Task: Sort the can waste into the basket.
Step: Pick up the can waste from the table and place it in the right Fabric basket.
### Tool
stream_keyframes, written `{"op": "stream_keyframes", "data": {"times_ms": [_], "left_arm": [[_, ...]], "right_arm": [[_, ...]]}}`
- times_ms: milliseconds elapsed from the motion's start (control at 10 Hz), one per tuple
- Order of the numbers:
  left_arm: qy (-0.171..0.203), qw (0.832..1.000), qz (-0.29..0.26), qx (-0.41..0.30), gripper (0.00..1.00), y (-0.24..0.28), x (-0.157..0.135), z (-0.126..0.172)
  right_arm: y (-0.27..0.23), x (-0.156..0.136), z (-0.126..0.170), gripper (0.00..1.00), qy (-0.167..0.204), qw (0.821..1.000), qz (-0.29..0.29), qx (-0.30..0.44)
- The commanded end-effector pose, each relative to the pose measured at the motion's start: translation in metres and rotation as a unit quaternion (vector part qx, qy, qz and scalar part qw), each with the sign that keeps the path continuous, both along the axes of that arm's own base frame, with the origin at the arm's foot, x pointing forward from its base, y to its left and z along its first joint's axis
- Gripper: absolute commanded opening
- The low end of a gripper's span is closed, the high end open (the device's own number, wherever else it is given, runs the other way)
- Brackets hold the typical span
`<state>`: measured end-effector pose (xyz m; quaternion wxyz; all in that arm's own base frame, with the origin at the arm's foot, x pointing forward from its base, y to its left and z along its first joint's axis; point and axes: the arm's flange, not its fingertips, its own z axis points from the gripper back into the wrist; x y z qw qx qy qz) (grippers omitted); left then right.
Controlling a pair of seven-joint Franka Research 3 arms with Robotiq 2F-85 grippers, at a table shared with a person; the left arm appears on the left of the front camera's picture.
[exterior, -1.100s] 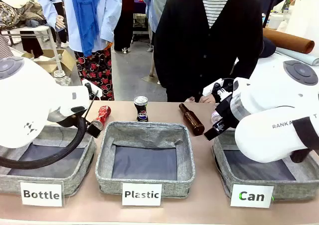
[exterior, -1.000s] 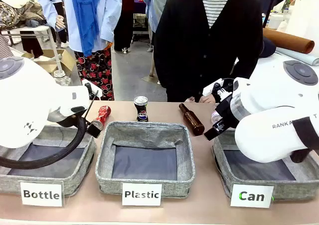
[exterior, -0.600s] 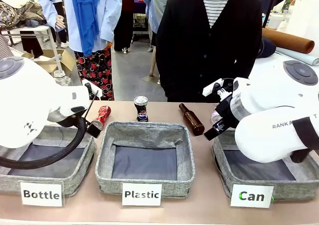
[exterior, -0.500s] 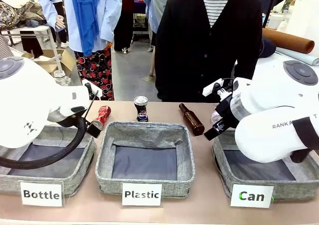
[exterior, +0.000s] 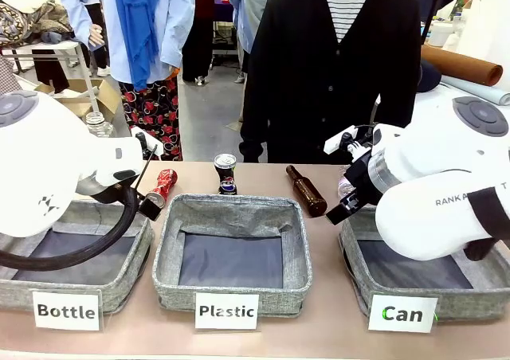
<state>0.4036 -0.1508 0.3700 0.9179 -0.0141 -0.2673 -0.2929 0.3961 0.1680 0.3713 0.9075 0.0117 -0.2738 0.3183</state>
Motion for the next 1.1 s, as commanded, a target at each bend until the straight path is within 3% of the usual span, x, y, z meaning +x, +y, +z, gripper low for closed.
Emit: {"op": "stream_keyframes", "data": {"times_ms": [0,100,200,300,400,500,600,700,800,1000], "left_arm": [[0.0,1.0,0.0,0.0,1.0,0.0,0.0,0.0],[-0.003,1.0,-0.004,-0.022,1.0,0.001,-0.011,0.023],[0.045,0.995,0.008,-0.084,1.0,0.006,-0.026,0.056],[0.057,0.988,0.038,-0.141,1.0,0.008,-0.044,0.091],[0.083,0.975,-0.001,-0.204,1.0,0.014,-0.064,0.126],[0.12,0.951,-0.065,-0.277,1.0,0.051,-0.081,0.148],[0.123,0.931,-0.103,-0.327,1.0,0.091,-0.096,0.156],[0.124,0.907,-0.115,-0.387,1.0,0.139,-0.106,0.154],[0.109,0.889,-0.061,-0.441,1.0,0.181,-0.113,0.14],[0.102,0.83,0.053,-0.546,1.0,0.257,-0.128,0.085]], "right_arm": [[0.0,0.0,0.0,1.0,0.0,1.0,0.0,0.0],[0.0,-0.006,0.021,1.0,0.013,1.0,0.012,0.014],[-0.002,-0.014,0.051,1.0,0.054,0.997,-0.023,0.052],[-0.01,-0.027,0.083,1.0,0.109,0.985,-0.047,0.121],[-0.03,-0.042,0.11,1.0,0.157,0.969,-0.067,0.18],[-0.067,-0.06,0.131,1.0,0.208,0.943,-0.045,0.257],[-0.11,-0.073,0.139,1.0,0.228,0.918,-0.031,0.322],[-0.153,-0.082,0.138,1.0,0.226,0.891,-0.077,0.386],[-0.192,-0.089,0.129,1.0,0.218,0.862,-0.112,0.443],[-0.255,-0.103,0.104,1.0,0.197,0.81,-0.17,0.526]]}}
